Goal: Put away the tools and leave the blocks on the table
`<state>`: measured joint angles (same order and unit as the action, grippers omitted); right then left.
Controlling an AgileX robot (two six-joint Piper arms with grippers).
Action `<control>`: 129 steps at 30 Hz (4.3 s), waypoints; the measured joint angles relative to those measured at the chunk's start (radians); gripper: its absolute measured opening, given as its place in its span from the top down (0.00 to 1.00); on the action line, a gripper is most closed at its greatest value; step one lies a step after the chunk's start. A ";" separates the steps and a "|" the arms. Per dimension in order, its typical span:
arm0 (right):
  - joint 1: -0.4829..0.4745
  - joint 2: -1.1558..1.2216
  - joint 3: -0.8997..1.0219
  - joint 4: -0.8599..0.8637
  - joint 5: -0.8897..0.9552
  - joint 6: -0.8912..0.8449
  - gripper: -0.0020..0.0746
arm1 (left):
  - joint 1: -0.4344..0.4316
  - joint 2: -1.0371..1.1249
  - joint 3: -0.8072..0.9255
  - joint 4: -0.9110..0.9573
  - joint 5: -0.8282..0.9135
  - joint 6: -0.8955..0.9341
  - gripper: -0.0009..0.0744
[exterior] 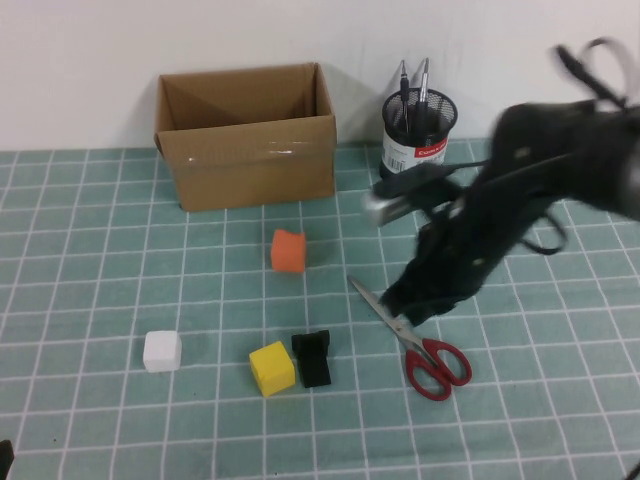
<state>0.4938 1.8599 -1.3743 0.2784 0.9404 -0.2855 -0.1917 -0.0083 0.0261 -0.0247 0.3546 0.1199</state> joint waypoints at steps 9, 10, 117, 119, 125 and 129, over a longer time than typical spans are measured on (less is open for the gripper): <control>0.057 0.129 -0.082 -0.098 0.035 0.001 0.84 | 0.000 0.000 0.000 0.000 0.000 0.000 0.99; 0.059 0.130 -0.082 -0.109 0.030 0.001 0.81 | 0.000 0.000 0.000 0.000 0.000 0.000 0.99; 0.225 0.098 -0.980 -0.480 0.319 0.140 0.97 | 0.000 0.000 0.000 0.000 0.001 0.000 0.99; 0.230 0.067 -0.977 -0.458 0.321 0.219 0.98 | 0.000 0.000 0.000 0.000 0.001 0.000 0.99; 0.237 -0.009 -0.977 -0.484 0.324 0.382 0.98 | 0.000 0.000 0.000 0.000 0.001 0.000 0.99; 0.237 -0.071 -0.946 -0.491 0.324 0.385 0.98 | 0.000 0.000 0.000 0.000 0.001 0.000 0.99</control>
<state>0.7304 1.7893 -2.3202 -0.2130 1.2641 0.0994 -0.1917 -0.0083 0.0261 -0.0247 0.3554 0.1199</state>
